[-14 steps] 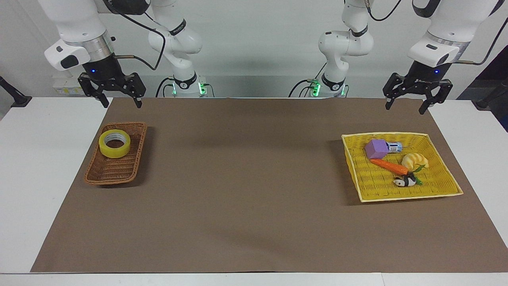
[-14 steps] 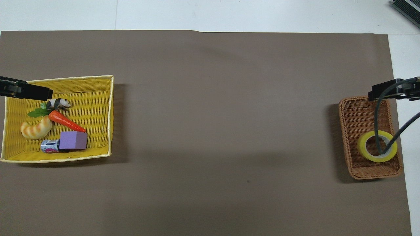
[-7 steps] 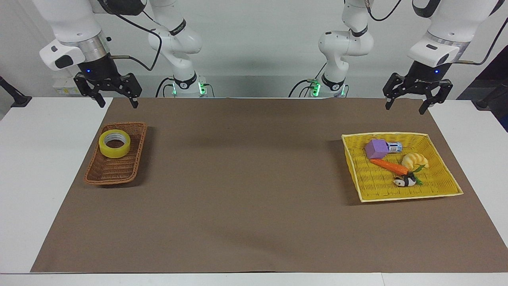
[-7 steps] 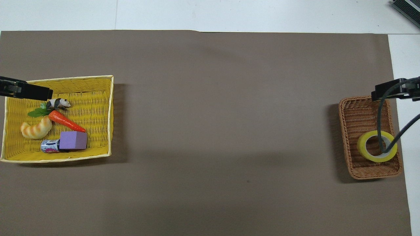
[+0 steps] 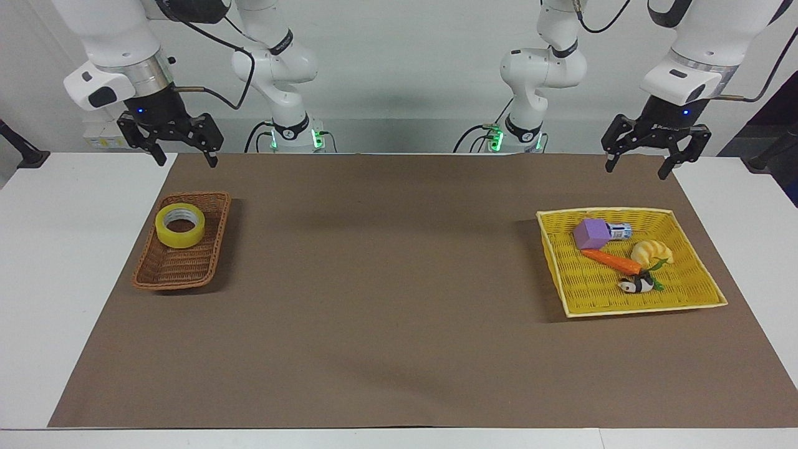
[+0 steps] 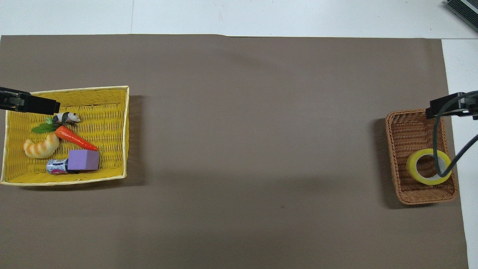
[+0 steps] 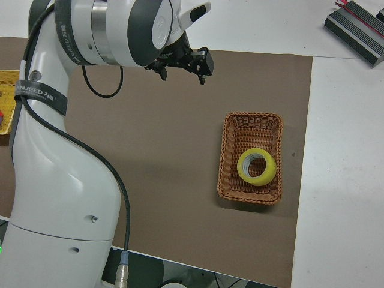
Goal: Move tape to another basket
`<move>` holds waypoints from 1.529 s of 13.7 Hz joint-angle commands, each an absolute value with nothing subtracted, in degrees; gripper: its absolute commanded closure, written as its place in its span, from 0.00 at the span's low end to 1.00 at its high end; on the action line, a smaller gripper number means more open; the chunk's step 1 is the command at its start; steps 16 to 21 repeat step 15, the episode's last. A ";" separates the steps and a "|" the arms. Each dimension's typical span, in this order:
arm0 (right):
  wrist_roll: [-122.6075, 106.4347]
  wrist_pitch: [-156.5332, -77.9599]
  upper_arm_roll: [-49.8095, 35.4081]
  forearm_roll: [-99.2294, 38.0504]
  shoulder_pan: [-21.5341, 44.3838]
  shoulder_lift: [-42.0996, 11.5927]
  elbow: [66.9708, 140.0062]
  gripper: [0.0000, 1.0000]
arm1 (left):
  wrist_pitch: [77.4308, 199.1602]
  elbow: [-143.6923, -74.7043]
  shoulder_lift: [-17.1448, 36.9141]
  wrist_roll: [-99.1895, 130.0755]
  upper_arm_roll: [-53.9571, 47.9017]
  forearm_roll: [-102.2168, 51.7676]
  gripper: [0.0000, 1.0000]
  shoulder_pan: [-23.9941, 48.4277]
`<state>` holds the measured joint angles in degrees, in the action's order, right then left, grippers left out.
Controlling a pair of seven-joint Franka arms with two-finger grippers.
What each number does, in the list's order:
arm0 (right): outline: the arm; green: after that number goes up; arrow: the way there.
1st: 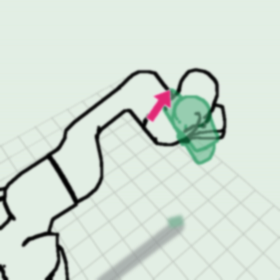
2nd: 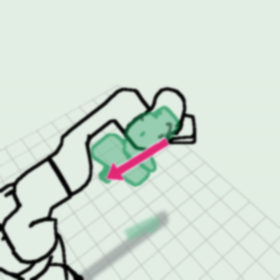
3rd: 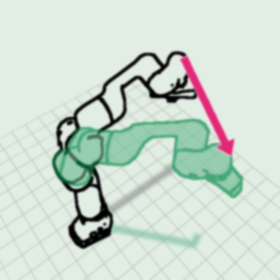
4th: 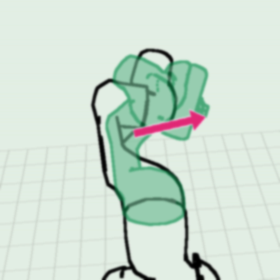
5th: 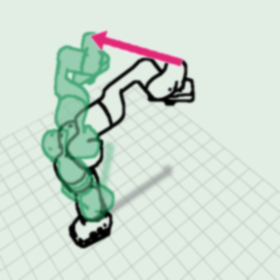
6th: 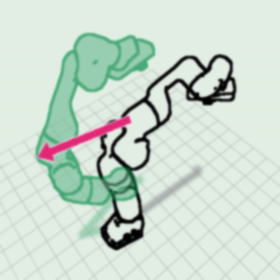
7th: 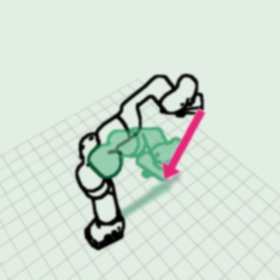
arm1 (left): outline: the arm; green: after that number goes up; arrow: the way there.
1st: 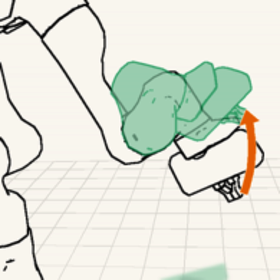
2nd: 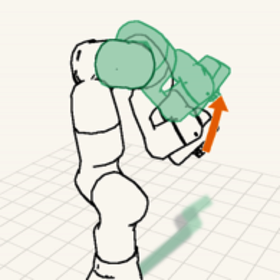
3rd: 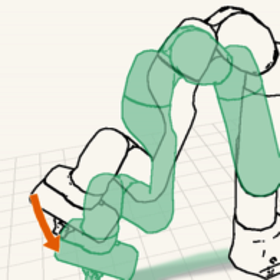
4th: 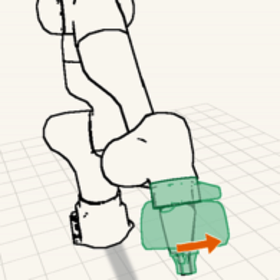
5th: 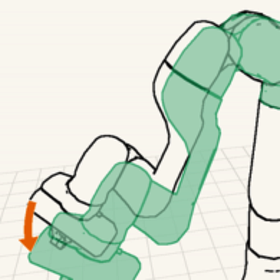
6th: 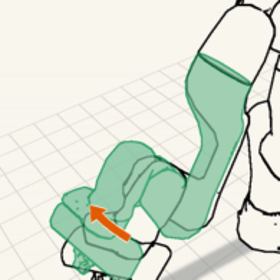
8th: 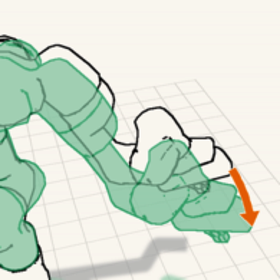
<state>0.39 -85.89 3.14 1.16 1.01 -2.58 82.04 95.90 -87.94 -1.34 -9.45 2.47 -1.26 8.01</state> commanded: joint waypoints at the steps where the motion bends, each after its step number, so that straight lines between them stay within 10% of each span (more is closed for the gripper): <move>1: 0.35 -84.20 3.96 -0.35 1.06 -2.02 81.65 0.00 | 94.66 -87.19 -1.41 -10.02 2.02 -0.53 0.00 7.38; 21: 0.35 -81.13 3.69 -0.35 1.05 -1.05 82.44 0.00 | 94.57 -87.36 -1.49 -9.76 1.93 -0.61 0.00 7.47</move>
